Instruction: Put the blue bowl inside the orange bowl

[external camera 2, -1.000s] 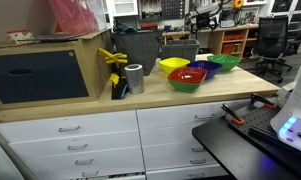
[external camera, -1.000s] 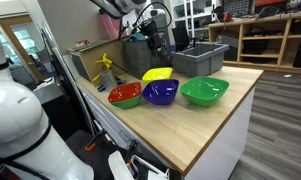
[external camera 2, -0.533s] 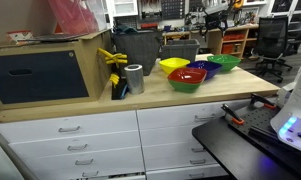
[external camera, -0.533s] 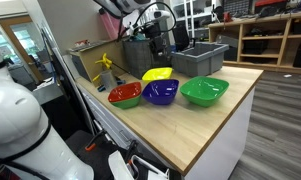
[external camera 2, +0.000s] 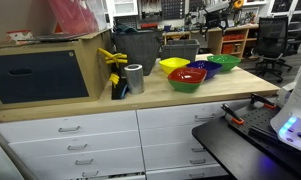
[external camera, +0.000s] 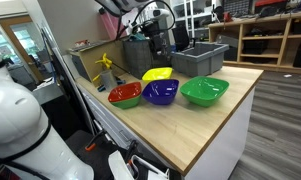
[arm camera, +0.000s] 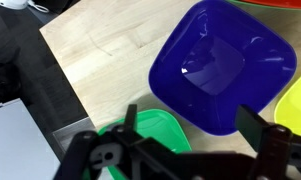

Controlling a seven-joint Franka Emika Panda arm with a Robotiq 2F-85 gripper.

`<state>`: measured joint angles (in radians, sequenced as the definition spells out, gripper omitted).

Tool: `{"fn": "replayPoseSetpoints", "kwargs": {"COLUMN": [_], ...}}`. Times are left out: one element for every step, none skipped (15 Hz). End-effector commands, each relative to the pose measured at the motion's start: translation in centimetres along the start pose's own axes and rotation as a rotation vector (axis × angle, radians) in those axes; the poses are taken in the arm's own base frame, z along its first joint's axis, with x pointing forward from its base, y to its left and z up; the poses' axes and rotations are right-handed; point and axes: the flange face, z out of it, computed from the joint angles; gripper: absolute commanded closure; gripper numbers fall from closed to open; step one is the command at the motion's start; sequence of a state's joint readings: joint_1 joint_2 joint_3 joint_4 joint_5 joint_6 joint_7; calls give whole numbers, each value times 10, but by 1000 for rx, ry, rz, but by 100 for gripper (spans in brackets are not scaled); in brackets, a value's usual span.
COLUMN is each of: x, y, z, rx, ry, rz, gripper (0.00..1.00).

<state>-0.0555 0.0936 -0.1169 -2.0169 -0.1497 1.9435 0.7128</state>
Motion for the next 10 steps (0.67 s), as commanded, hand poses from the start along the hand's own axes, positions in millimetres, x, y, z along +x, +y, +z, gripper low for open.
{"fn": "replayPoseSetpoints", "kwargs": {"x": [2, 5, 6, 8, 11, 13, 14, 15, 15, 15], "y": [-2, 2, 4, 9, 14, 21, 28, 37, 46, 55], "z": [6, 10, 13, 18, 21, 24, 26, 31, 37, 43], "rx": [-14, -12, -11, -12, -9, -2, 5, 9, 9, 8], "ry": [1, -4, -11, -16, -20, -27, -32, -36, -44, -49], "rz": [4, 13, 17, 25, 34, 50, 65, 74, 84, 94], "gripper": [0, 0, 0, 0, 0, 0, 0, 0, 0, 0]}}
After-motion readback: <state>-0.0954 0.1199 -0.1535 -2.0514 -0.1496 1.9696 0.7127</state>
